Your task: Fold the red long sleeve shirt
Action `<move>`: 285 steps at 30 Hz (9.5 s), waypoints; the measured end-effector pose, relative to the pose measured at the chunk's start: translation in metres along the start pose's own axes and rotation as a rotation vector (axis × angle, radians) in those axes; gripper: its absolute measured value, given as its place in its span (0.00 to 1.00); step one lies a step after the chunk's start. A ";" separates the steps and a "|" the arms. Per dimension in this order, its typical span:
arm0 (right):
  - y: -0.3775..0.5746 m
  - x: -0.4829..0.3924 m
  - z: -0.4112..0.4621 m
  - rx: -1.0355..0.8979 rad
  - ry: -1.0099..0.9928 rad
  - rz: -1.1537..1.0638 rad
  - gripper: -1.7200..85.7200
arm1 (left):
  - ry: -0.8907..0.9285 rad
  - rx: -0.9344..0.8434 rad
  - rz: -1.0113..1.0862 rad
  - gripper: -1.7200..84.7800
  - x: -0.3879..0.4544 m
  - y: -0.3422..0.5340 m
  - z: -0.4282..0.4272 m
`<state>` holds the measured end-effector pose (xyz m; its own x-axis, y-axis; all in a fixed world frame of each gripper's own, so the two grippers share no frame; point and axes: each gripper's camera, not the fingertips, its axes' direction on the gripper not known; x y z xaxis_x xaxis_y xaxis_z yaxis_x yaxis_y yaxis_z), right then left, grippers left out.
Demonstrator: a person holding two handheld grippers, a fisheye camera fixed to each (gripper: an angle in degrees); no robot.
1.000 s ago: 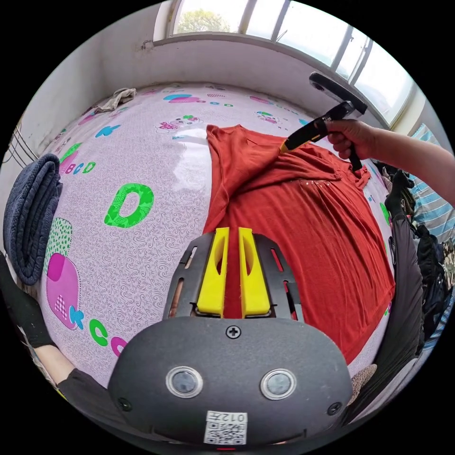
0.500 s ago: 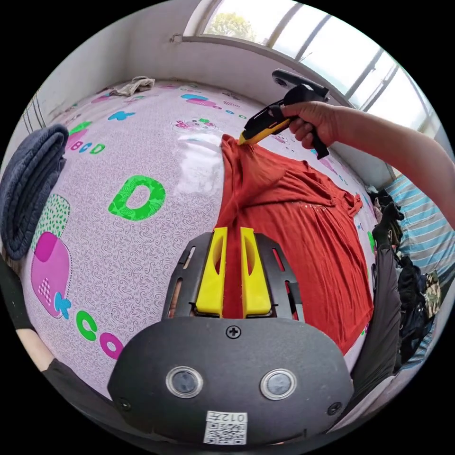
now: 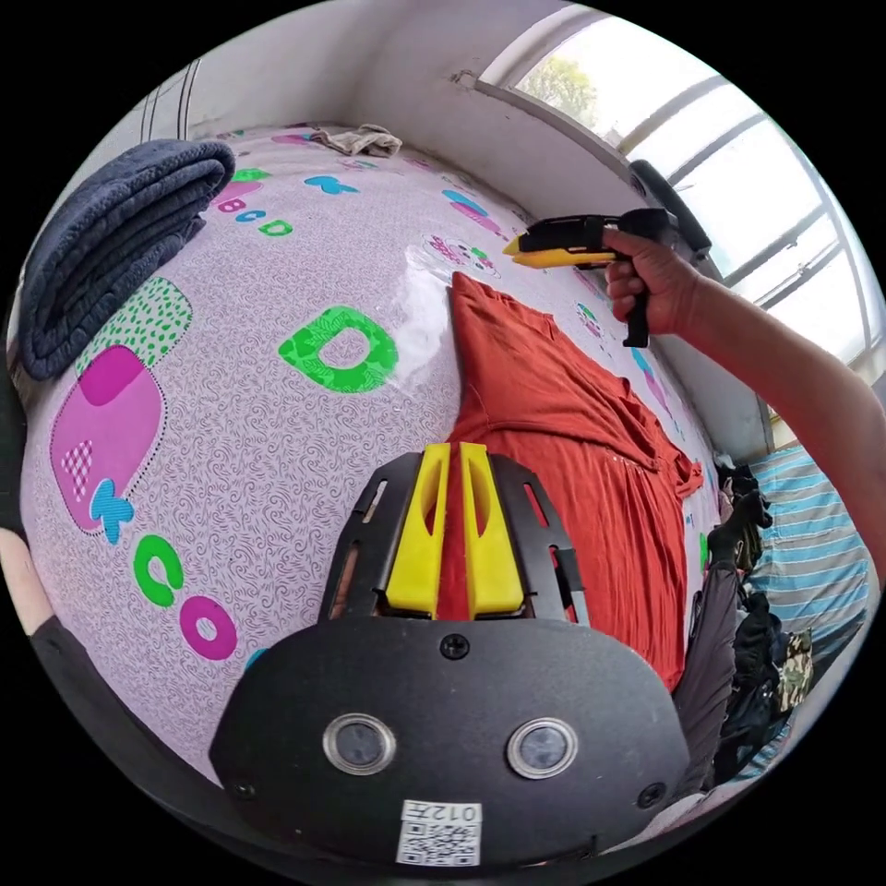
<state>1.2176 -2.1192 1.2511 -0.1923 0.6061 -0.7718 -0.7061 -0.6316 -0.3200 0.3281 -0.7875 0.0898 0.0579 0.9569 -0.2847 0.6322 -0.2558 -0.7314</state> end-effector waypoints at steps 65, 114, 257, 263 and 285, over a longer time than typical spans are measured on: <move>0.273 0.030 -0.157 0.094 0.247 0.412 0.01 | -0.234 -0.317 0.464 0.03 0.143 -0.143 0.122; 0.467 -0.003 -0.078 0.061 0.140 0.301 0.01 | -0.186 -0.309 0.414 0.03 0.162 -0.085 0.092; 0.664 -0.279 -0.123 0.297 0.172 0.374 0.02 | 0.296 -0.249 0.273 0.03 0.216 -0.143 0.142; 0.654 -0.307 -0.143 0.340 0.298 0.158 0.02 | 0.204 -0.029 0.463 0.03 0.251 -0.192 0.062; 0.551 -0.188 -0.248 0.093 0.184 0.164 0.03 | 0.064 -0.367 0.240 0.02 0.143 -0.090 0.158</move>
<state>1.0337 -2.7013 1.0837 -0.1887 0.3958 -0.8987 -0.7369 -0.6620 -0.1369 0.1574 -0.6499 0.0167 0.2771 0.8858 -0.3723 0.8270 -0.4172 -0.3770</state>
